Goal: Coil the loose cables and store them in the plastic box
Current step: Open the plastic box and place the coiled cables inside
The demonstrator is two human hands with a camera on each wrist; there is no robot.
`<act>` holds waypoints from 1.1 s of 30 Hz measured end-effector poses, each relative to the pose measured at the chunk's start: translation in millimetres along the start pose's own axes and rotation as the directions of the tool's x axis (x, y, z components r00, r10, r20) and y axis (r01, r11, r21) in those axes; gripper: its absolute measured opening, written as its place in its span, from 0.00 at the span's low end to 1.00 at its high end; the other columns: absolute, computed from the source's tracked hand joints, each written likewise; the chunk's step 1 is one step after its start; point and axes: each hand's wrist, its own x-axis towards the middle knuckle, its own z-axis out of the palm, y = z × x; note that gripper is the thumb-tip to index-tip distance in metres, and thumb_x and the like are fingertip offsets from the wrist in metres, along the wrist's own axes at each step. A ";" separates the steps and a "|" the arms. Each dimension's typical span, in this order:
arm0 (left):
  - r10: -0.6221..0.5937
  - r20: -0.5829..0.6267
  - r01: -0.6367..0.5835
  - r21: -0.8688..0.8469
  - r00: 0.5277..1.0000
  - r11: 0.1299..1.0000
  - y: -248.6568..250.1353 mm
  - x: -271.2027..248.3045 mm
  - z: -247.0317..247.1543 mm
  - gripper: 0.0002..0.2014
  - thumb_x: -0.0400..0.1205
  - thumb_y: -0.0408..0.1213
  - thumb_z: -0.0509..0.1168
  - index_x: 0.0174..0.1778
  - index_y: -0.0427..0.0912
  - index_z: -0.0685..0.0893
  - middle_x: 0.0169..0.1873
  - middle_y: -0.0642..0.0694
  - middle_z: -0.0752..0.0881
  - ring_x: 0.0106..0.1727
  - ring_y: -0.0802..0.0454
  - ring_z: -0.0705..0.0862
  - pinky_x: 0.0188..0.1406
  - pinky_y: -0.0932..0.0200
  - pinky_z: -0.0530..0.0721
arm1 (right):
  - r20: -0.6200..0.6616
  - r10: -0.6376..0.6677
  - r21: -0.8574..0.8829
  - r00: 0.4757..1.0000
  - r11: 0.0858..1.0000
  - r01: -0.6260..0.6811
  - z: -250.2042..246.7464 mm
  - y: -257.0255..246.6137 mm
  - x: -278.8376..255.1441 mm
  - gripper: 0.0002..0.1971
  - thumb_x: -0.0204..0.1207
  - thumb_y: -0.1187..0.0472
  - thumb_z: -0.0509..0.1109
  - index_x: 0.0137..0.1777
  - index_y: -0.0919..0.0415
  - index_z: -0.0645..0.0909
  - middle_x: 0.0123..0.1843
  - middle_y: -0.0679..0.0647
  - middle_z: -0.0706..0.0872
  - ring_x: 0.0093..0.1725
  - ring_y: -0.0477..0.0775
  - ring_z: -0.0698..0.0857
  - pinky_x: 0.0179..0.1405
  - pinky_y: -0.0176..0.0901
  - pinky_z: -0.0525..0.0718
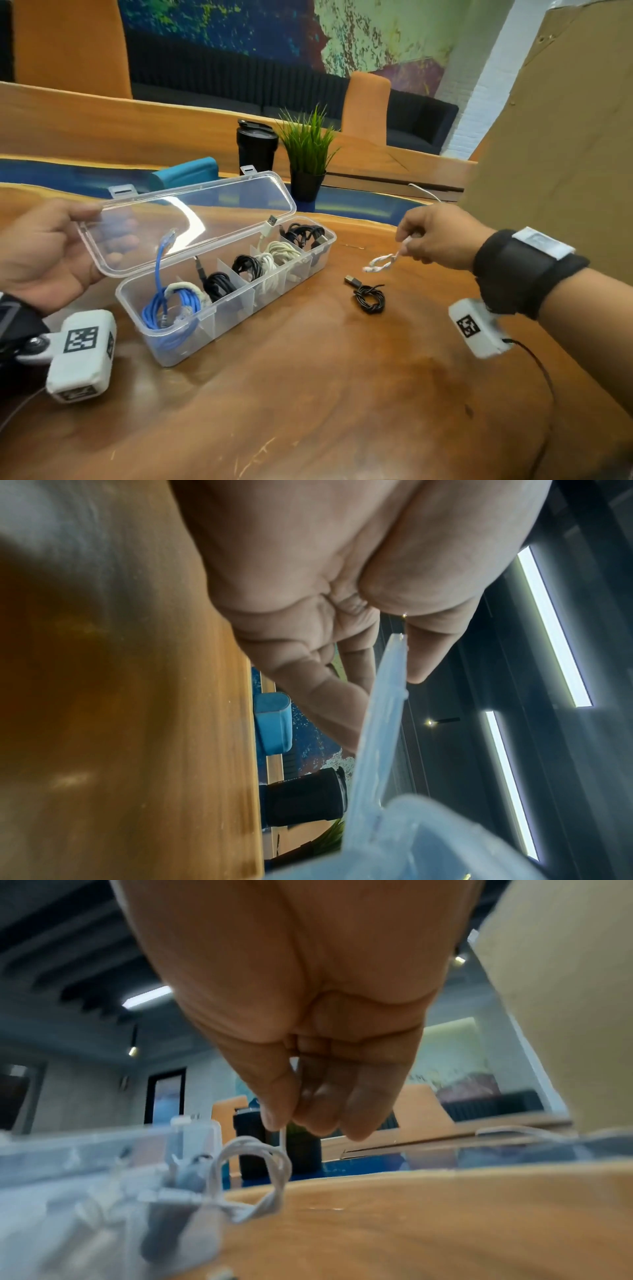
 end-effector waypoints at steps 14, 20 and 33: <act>0.005 -0.053 0.003 0.147 0.999 0.989 8.2 -44.2 43.0 0.27 0.87 0.38 0.55 0.29 0.38 0.93 0.30 0.46 0.91 0.26 0.55 0.89 0.18 0.65 0.82 | 0.166 -0.330 0.685 0.929 0.717 0.132 13.5 -175.0 -29.7 0.05 0.74 0.69 0.74 0.49 0.67 0.86 0.40 0.63 0.91 0.35 0.55 0.89 0.38 0.46 0.91; 0.004 -0.116 0.012 0.134 0.993 0.991 11.5 -47.7 44.0 0.15 0.87 0.39 0.56 0.47 0.35 0.86 0.31 0.46 0.91 0.26 0.55 0.89 0.18 0.63 0.83 | 0.280 -0.465 0.524 0.840 0.807 0.273 54.1 -223.1 -24.4 0.04 0.74 0.67 0.76 0.47 0.61 0.88 0.36 0.55 0.91 0.32 0.47 0.88 0.31 0.39 0.87; 0.019 -0.050 -0.013 0.115 0.999 0.993 10.0 -47.7 46.3 0.16 0.88 0.38 0.52 0.47 0.34 0.84 0.28 0.45 0.91 0.25 0.55 0.89 0.16 0.65 0.82 | 0.150 -0.211 -0.083 0.966 0.971 0.225 -18.0 -130.6 22.9 0.02 0.78 0.58 0.74 0.47 0.51 0.87 0.39 0.49 0.88 0.36 0.48 0.85 0.31 0.39 0.81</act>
